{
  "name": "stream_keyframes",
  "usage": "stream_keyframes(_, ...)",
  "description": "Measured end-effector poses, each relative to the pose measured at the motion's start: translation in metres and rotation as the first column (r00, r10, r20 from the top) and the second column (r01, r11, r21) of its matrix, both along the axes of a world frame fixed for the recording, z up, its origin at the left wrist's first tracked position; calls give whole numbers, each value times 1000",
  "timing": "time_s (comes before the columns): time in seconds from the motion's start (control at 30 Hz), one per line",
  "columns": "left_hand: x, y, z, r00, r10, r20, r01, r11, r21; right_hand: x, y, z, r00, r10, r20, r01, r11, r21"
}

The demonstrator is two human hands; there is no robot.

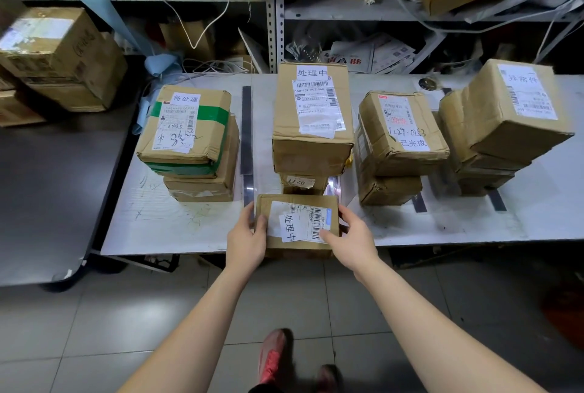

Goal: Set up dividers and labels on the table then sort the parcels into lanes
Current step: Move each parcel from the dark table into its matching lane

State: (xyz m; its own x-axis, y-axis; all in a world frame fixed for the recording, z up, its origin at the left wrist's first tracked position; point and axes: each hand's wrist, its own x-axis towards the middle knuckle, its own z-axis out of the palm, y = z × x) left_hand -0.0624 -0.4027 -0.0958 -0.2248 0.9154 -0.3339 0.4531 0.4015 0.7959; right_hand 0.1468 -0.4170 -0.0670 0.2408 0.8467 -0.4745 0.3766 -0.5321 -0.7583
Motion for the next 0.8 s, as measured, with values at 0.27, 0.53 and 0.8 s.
stream_keyframes(0.27,2,-17,-1,984,176,11,-172,971,-165,2,0,0,999,45,24,-45,999,-4)
stream_keyframes(0.53,-7,-31,28,996,85,-3,-85,985,-152,-10,-3,20,962,96,257,-130,984,119)
stream_keyframes(0.8,-84,-35,130,897,-14,-441,35,999,39,-90,17,95,749,506,429,-625,754,202)
